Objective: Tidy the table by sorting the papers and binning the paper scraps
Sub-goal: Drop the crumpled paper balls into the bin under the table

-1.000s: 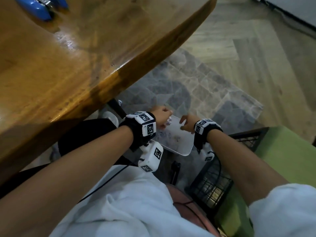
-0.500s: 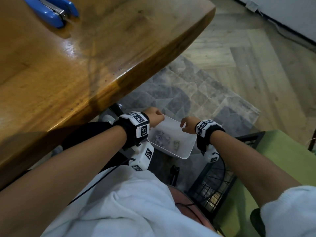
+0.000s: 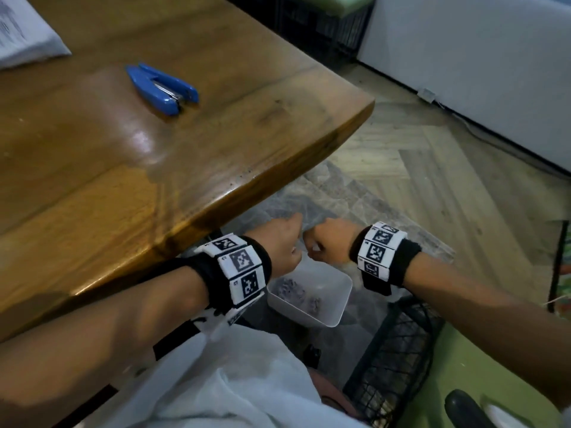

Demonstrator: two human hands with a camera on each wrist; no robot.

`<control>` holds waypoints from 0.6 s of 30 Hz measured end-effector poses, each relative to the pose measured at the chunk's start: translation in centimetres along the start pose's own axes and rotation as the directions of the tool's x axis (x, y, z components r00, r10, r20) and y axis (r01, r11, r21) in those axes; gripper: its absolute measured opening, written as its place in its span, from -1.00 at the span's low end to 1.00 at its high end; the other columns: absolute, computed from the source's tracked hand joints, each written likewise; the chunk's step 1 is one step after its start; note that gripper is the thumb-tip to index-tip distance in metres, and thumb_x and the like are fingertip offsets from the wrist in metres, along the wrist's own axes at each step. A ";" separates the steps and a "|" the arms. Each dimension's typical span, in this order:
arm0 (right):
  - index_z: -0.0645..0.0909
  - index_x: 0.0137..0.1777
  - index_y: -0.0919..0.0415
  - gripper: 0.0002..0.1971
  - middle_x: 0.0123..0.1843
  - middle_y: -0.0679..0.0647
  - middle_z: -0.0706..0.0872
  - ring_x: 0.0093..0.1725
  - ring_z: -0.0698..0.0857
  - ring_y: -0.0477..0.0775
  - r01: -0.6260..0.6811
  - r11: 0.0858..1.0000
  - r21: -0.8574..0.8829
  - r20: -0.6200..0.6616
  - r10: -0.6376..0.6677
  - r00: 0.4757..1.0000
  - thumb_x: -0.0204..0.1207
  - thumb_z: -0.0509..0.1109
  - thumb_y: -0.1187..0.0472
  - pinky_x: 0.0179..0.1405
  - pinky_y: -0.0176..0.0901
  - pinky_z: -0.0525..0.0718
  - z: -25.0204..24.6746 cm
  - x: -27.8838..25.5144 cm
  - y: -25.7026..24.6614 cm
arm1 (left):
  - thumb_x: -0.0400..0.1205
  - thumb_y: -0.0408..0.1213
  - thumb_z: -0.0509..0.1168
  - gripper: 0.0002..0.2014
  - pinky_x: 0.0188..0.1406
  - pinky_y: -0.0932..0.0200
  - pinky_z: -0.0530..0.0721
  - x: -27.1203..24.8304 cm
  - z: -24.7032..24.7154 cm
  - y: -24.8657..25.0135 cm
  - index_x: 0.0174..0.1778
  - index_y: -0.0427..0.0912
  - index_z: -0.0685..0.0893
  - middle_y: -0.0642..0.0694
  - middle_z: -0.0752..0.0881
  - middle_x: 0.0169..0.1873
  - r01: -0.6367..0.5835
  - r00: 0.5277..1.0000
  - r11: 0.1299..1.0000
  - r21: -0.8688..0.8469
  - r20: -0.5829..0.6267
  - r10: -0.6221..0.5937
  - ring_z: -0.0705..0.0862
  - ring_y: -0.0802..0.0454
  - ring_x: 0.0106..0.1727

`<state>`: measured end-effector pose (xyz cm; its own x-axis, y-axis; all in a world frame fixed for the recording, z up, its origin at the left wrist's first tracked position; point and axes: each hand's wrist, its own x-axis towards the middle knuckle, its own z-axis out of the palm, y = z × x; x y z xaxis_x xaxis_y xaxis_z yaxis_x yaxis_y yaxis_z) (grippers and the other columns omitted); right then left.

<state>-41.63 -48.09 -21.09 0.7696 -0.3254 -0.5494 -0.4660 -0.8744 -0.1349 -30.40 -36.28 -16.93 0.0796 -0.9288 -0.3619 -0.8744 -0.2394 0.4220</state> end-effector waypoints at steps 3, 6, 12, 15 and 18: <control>0.62 0.07 0.10 -0.80 -0.08 0.05 0.69 -0.08 0.66 0.12 0.076 0.996 -0.054 -0.044 -0.079 0.996 0.54 0.28 0.05 -0.15 -0.11 0.55 -3.5 -1.9 -2.6 | 0.63 -0.18 0.19 -0.79 -0.18 0.11 0.48 -3.4 -2.7 -0.1 0.09 -0.08 0.31 -0.04 0.53 -0.13 -0.084 0.995 0.996 0.002 -0.062 0.084 0.52 -0.02 -0.16; 0.60 0.16 0.03 -0.78 -0.11 -0.03 0.64 -0.12 0.63 0.03 0.153 0.977 -0.148 -0.096 -0.168 0.981 0.59 0.25 0.03 -0.06 -0.11 0.62 -7.2 -3.5 -5.7 | 0.62 -0.13 0.21 -0.83 -0.20 0.10 0.55 -7.2 -5.7 -1.3 -0.02 -0.04 0.33 -0.01 0.57 -0.21 -0.134 0.977 0.991 -0.009 -0.165 0.131 0.56 0.00 -0.22; 0.61 0.08 0.04 -0.82 -0.16 -0.11 0.60 -0.18 0.57 0.00 0.318 0.920 -0.230 -0.173 -0.361 0.917 0.56 0.27 0.05 -0.11 -0.14 0.61 -14.4 -3.9 -11.7 | 0.55 -0.02 0.27 -0.80 -0.27 0.35 0.48 -15.0 -10.1 -6.5 -0.01 0.09 0.40 0.15 0.58 -0.26 -0.056 0.938 0.998 -0.024 -0.344 0.044 0.51 0.23 -0.30; 0.59 0.11 0.01 -0.79 -0.14 -0.08 0.67 -0.14 0.65 0.06 0.349 0.904 -0.247 -0.169 -0.395 0.903 0.56 0.26 -0.01 -0.13 -0.16 0.57 -17.2 -2.4 -15.1 | 0.40 0.20 0.13 -0.73 -0.25 0.31 0.57 -18.7 -11.5 -9.7 -0.06 0.22 0.37 0.20 0.56 -0.27 0.046 0.898 0.998 -0.037 -0.437 -0.057 0.53 0.27 -0.30; 0.59 0.12 0.04 -0.78 -0.11 -0.06 0.69 -0.12 0.65 0.03 0.394 0.875 -0.283 -0.163 -0.448 0.879 0.59 0.25 -0.01 -0.12 -0.14 0.58 -19.3 -0.4 -18.5 | 0.45 0.14 0.18 -0.71 -0.12 0.17 0.62 -21.9 -13.0 -12.8 -0.01 0.08 0.47 0.14 0.60 -0.16 0.193 0.884 0.981 -0.032 -0.428 -0.188 0.57 0.21 -0.20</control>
<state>-24.87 -38.73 -2.46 0.9564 0.0473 -0.2881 0.0189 -0.9947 -0.1008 -14.71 -16.55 -3.66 0.4392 -0.8973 -0.0435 -0.8271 -0.4228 0.3705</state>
